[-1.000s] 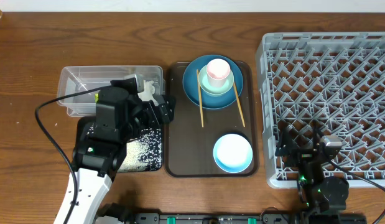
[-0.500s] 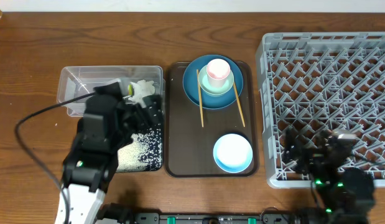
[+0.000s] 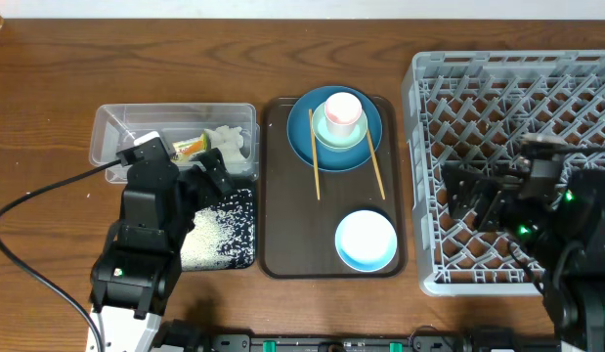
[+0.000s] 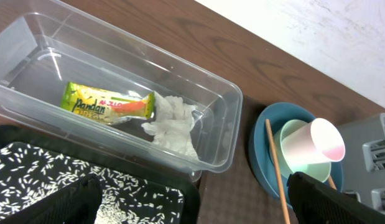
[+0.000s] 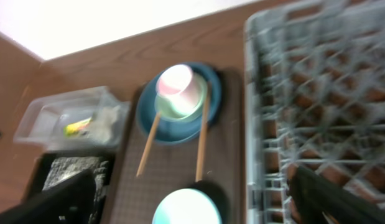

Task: Sort waste into correct bins and load items into the dishwasher rack

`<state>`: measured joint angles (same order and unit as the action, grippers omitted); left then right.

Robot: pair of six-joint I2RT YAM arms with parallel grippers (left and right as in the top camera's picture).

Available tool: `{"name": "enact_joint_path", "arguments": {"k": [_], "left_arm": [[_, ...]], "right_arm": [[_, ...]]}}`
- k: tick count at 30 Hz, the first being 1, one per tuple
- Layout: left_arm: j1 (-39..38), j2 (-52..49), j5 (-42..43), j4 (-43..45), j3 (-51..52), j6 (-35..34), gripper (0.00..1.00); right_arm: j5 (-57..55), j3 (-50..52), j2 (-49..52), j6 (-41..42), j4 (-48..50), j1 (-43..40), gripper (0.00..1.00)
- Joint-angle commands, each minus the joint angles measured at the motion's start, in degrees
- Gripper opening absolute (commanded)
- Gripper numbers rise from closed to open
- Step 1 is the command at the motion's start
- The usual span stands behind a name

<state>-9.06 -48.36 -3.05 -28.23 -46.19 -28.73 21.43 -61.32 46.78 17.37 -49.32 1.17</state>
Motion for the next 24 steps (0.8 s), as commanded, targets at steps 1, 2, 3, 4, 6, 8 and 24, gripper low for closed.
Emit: {"name": "enact_joint_path", "arguments": {"k": [1, 2, 3, 4, 6, 8, 24], "left_arm": [[0.26, 0.24, -1.51, 0.02, 0.22, -0.50, 0.98], [0.26, 0.24, -1.51, 0.02, 0.22, -0.50, 0.98], [0.26, 0.24, -1.51, 0.02, 0.22, -0.50, 0.98], [0.26, 0.24, -1.51, 0.04, 0.22, -0.52, 0.98], [0.26, 0.17, -1.51, 0.02, 0.22, -0.52, 0.98], [0.26, 0.15, -1.51, 0.13, 0.22, -0.52, 0.98], [0.26, 0.13, -1.51, -0.04, 0.22, -0.52, 0.98]], "right_arm": [[7.08, -0.85, 1.81, 1.40, 0.24, -0.09, 0.64], [6.75, -0.83, 2.71, 0.55, 0.22, 0.44, 0.56], [5.79, -0.83, 3.82, -0.35, 0.22, 1.36, 0.54], [5.07, -0.83, 4.50, -0.76, 0.13, 2.12, 0.54], [2.40, -0.81, 6.71, -1.38, -0.02, 5.35, 0.48], [-1.40, -0.81, 9.16, -1.33, 0.09, 9.03, 0.46], [-19.30, -0.83, 28.87, -1.36, 5.33, 23.67, 0.52]]}}
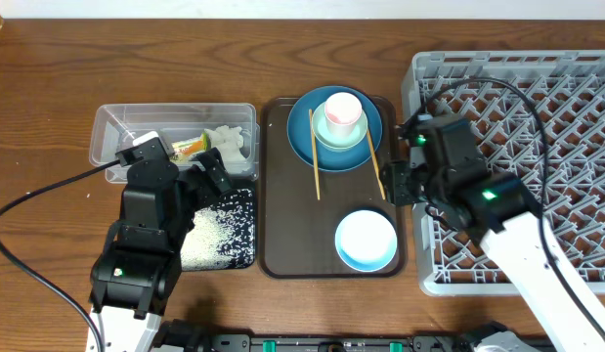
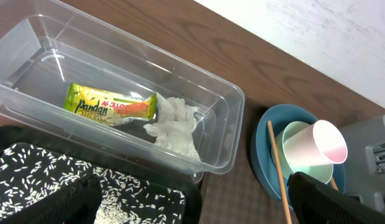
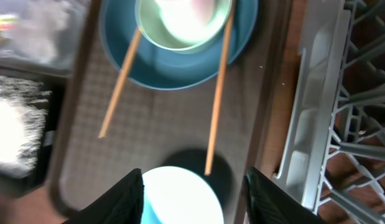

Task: Sort waste into correct bins and load items into the dishwasher rack

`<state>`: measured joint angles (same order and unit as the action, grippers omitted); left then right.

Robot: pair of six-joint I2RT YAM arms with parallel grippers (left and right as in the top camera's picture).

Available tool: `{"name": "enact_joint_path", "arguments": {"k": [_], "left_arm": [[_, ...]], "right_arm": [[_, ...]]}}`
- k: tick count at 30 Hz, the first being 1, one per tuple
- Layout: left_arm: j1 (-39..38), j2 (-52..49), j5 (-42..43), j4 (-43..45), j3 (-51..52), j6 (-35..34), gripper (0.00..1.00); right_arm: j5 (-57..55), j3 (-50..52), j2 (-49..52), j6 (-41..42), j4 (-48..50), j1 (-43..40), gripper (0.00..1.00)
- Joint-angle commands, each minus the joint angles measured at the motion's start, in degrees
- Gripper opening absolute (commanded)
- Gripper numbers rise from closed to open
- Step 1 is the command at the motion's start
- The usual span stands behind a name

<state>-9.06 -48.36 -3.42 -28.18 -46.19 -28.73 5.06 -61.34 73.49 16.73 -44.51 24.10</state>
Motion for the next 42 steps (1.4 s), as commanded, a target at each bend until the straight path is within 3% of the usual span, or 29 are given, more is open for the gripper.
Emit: {"name": "enact_joint_path", "arguments": {"k": [1, 23, 27, 30, 33, 42], "left_arm": [[0.26, 0.13, -1.14, -0.09, 0.22, -0.50, 0.98], [0.26, -1.42, -1.14, 0.13, 0.22, -0.52, 0.98], [0.26, -1.42, -1.14, 0.15, 0.22, -0.52, 0.98], [0.26, -1.42, -1.11, 0.13, 0.22, -0.52, 0.98], [0.26, -1.42, -1.14, 0.13, 0.22, -0.52, 0.98], [0.26, -1.42, -1.14, 0.13, 0.22, -0.52, 0.98]], "right_arm": [[-2.93, -0.81, 3.21, -0.72, 0.85, 0.74, 0.53], [-0.24, -0.79, 19.58, -0.68, 7.23, 1.55, 0.55], [-0.09, -0.79, 21.73, -0.70, 7.52, 1.55, 0.43], [-0.09, -0.79, 22.93, -0.70, 7.50, 1.55, 0.19], [-0.09, -0.79, 23.17, -0.70, 7.43, 1.53, 0.06], [-0.92, -0.90, 22.29, -0.07, 6.71, 1.42, 0.02]]}}
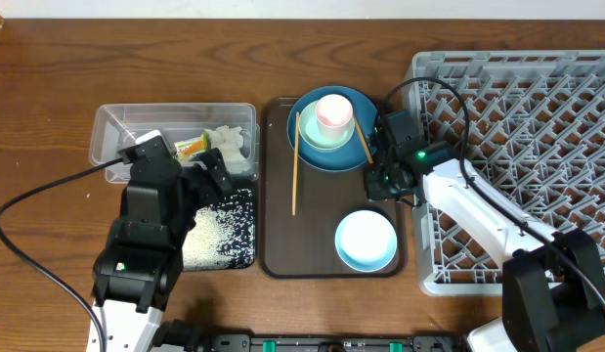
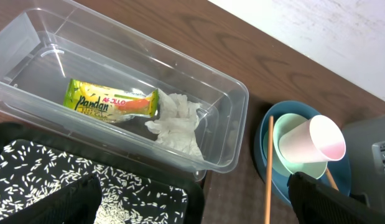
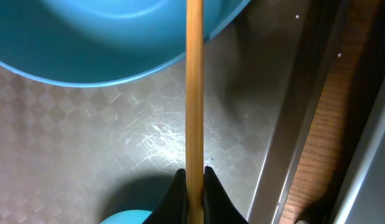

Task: Sort waste into correct bins and load items into the dishwasher rack

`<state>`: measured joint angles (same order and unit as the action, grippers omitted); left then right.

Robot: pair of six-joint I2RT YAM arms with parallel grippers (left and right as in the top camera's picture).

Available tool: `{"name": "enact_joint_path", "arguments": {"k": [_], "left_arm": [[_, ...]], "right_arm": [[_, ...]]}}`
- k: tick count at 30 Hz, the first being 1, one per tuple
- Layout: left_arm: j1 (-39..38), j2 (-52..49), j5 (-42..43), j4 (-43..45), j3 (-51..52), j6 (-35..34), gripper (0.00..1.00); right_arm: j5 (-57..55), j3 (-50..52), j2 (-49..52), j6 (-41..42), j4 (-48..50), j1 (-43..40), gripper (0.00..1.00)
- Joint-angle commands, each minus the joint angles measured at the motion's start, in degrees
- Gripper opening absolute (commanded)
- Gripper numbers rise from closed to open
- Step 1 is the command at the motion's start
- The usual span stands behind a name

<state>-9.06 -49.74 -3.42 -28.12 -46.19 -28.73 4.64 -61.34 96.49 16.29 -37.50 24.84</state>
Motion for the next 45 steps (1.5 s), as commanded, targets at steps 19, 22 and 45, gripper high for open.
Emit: {"name": "enact_joint_path", "arguments": {"k": [19, 22, 45], "left_arm": [[0.26, -0.04, -1.14, 0.07, 0.22, -0.52, 0.98], [0.26, -0.04, -1.11, 0.04, 0.22, -0.52, 0.98], [0.26, -0.04, -1.11, 0.07, 0.22, -0.52, 0.98]], "right_arm": [[-17.88, -0.92, -21.70, 3.43, -7.69, 0.20, 0.01], [-20.06, -0.90, -23.17, 3.41, -10.36, -0.98, 0.01], [-17.20, -0.79, -21.20, -1.18, -15.50, -7.67, 0.01]]}}
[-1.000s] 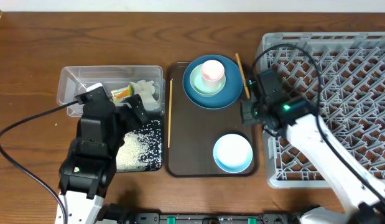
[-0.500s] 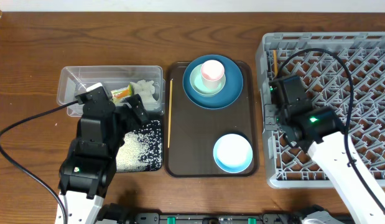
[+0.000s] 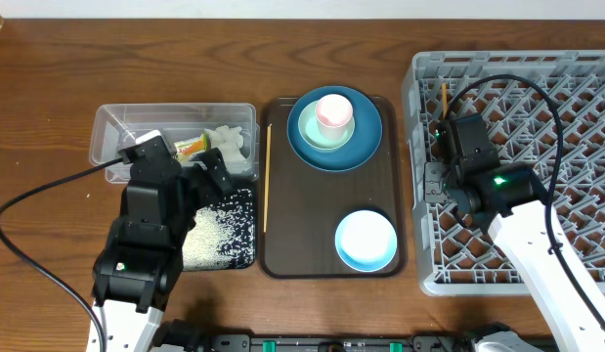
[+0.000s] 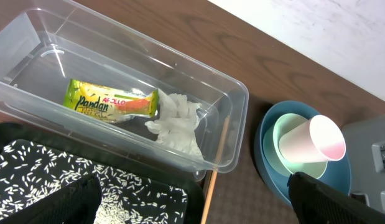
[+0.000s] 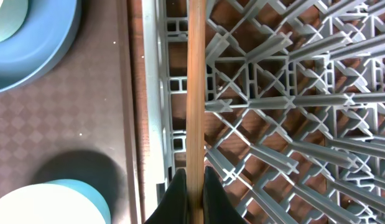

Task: Sort waste into correct bins and load items into the dishwasher rack

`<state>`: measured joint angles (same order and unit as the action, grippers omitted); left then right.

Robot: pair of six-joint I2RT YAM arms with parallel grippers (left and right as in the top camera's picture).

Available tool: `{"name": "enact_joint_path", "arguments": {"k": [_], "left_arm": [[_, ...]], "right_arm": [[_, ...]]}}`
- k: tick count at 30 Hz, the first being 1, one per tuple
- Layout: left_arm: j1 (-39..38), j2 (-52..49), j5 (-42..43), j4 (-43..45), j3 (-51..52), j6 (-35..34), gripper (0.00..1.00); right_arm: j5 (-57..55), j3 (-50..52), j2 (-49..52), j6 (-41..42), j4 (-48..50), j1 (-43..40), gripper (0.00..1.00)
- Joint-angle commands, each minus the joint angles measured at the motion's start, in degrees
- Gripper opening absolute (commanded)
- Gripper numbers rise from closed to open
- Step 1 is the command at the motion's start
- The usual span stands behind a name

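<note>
My right gripper is shut on a wooden chopstick, held lengthwise over the left edge of the grey dishwasher rack. A second chopstick lies along the left edge of the brown tray. On the tray stand a blue plate carrying a green bowl and a pink paper cup, and a light blue bowl. My left gripper hangs open over the bins, nothing between its fingers.
A clear bin holds a yellow-green wrapper and a crumpled tissue. In front of it a black bin holds rice. The rack's upright tines fill the right side of the table.
My right gripper has carried its chopstick from the tray beside the blue plate to the rack's left edge. The other chopstick now lies at the tray's left edge. The left arm is unchanged.
My right gripper was open over the rack, with both chopsticks across the blue plate. Then it hung open over the right chopstick. Then it was shut on that chopstick on the tray, the other one shifted left. Now it holds it over the rack.
</note>
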<state>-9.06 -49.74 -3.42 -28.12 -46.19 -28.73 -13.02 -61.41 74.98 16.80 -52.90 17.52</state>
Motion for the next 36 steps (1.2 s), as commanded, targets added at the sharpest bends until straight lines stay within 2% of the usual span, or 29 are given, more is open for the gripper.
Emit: {"name": "enact_joint_path", "arguments": {"k": [1, 8, 11, 14, 24, 31, 36], "left_arm": [[0.26, -0.04, -1.11, 0.07, 0.22, -0.52, 0.98], [0.26, -0.04, -1.11, 0.04, 0.22, -0.52, 0.98], [0.26, -0.04, -1.11, 0.04, 0.22, -0.52, 0.98], [0.26, -0.04, -1.11, 0.04, 0.22, -0.52, 0.98], [0.26, -0.04, -1.11, 0.07, 0.22, -0.52, 0.98], [0.26, -0.04, -1.11, 0.07, 0.22, -0.52, 0.98], [0.26, -0.04, -1.11, 0.07, 0.22, -0.52, 0.98]], "right_arm": [[0.46, -0.72, 0.37, -1.68, -0.07, -0.35, 0.01], [0.42, -0.72, 1.75, -1.70, -0.04, -0.35, 0.03], [0.42, -0.72, 2.93, -1.68, -0.04, -0.35, 0.06], [0.42, -0.72, 4.26, -1.68, -0.07, -0.35, 0.13], [0.66, -0.72, 5.95, -1.64, -0.09, -0.35, 0.19], [5.01, -0.72, 5.95, -1.53, 0.26, -0.31, 0.23], [18.58, -0.72, 5.95, -0.94, 2.19, -0.31, 0.43]]}}
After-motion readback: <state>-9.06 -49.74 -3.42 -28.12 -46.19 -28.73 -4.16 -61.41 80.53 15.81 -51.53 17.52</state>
